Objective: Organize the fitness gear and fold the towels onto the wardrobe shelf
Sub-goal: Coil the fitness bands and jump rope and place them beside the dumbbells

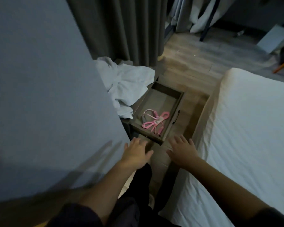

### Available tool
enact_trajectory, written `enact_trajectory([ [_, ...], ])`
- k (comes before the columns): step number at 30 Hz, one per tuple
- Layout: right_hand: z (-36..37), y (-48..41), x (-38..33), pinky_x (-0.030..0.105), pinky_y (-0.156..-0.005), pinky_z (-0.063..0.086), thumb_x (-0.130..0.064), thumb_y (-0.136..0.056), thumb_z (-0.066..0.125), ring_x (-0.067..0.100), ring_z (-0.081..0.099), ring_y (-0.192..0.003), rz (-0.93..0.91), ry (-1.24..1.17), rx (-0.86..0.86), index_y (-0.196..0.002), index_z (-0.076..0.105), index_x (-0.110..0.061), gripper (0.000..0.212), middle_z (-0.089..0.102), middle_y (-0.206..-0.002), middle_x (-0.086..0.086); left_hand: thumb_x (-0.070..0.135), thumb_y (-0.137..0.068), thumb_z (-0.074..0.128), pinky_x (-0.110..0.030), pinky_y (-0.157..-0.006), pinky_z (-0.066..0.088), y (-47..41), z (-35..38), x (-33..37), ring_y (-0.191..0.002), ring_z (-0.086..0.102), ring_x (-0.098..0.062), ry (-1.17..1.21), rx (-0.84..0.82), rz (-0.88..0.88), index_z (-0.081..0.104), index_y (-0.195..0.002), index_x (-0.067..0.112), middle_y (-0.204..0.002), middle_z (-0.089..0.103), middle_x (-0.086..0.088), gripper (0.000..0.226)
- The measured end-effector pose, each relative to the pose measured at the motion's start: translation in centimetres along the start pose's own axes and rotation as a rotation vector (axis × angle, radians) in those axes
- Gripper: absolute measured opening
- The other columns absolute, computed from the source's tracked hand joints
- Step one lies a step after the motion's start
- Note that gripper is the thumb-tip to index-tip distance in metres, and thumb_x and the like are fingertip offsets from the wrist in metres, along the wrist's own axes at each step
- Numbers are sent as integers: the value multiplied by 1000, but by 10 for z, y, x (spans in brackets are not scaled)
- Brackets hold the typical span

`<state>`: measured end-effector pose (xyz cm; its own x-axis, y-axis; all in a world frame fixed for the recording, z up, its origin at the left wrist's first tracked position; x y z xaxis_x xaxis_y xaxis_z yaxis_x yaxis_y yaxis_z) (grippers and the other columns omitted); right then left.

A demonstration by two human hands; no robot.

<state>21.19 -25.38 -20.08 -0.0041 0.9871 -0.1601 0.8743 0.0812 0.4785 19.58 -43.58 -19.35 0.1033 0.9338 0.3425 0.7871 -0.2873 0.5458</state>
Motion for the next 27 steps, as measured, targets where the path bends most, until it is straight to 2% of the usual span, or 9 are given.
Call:
enact_trajectory([
  [3,-1,-48,20,56,-115,17,-52,-96,40,30,18,-148,34,-19,-38,-148,31,-29,57,29,-157,5,48,-99,43,-53,-117,19,-60,-8,6,-147,16,-27,-27,-45,-2,38,-144,18,-156,27,-8,55],
  [7,-3,-112,39,57,-116,17,-51,-98,39,31,16,-149,56,-26,-99,-148,32,-27,56,27,-158,8,46,-98,45,-53,-112,28,-135,-14,2,-136,32,-28,-48,-121,-58,46,-135,15,-144,39,-9,48],
  [11,0,-173,55,56,-118,18,-46,-99,39,31,14,-149,56,-26,-171,-149,30,-24,56,25,-159,11,41,-98,47,-49,-106,37,-202,-17,-2,-130,41,-33,8,-145,-97,43,-140,20,-141,44,-12,48],
  [17,21,-252,80,56,-119,15,-43,-100,39,33,14,-149,12,-13,-262,-152,25,-23,58,25,-159,11,30,-94,56,-44,-97,47,-289,15,-21,-119,54,-32,255,-143,-181,46,-139,15,-132,55,-12,48],
  [19,33,-279,84,55,-119,14,-42,-100,38,34,14,-149,-18,-4,-270,-154,22,-20,60,24,-159,12,29,-91,63,-42,-93,50,-313,32,-35,-112,60,-28,376,-130,-237,53,-133,17,-125,61,-9,45],
  [22,51,-321,82,56,-120,9,-42,-100,39,35,10,-150,-86,7,-275,-155,16,-19,63,19,-161,14,29,-85,71,-39,-83,55,-349,55,-68,-98,66,-26,528,-109,-376,57,-125,10,-111,68,-10,46],
  [24,64,-349,83,57,-120,5,-41,-100,40,36,6,-150,-130,42,-273,-156,7,-20,68,15,-162,15,24,-83,76,-41,-82,57,-375,69,-85,-93,68,-20,666,-76,-404,57,-120,8,-108,69,-8,45],
  [26,77,-373,86,59,-120,5,-40,-100,42,39,5,-150,-161,68,-281,-156,-2,-22,73,14,-161,17,21,-81,79,-31,-78,56,-396,78,-99,-89,63,-8,800,7,-440,53,-121,11,-108,66,1,48],
  [27,84,-382,88,59,-119,5,-40,-100,42,40,5,-149,-172,76,-290,-156,-4,-23,74,14,-161,17,21,-81,79,-26,-76,54,-404,82,-106,-90,60,-7,840,56,-469,49,-128,10,-108,62,3,57],
])
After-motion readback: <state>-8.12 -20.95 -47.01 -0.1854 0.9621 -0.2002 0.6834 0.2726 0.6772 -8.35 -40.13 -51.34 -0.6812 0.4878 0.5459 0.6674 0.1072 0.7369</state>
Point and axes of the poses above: each hand's wrist, its own y-axis away from the middle knuckle, its own z-axis out of the palm, x = y × z, the point moved 6 cm from there along -y, towards the middle knuckle
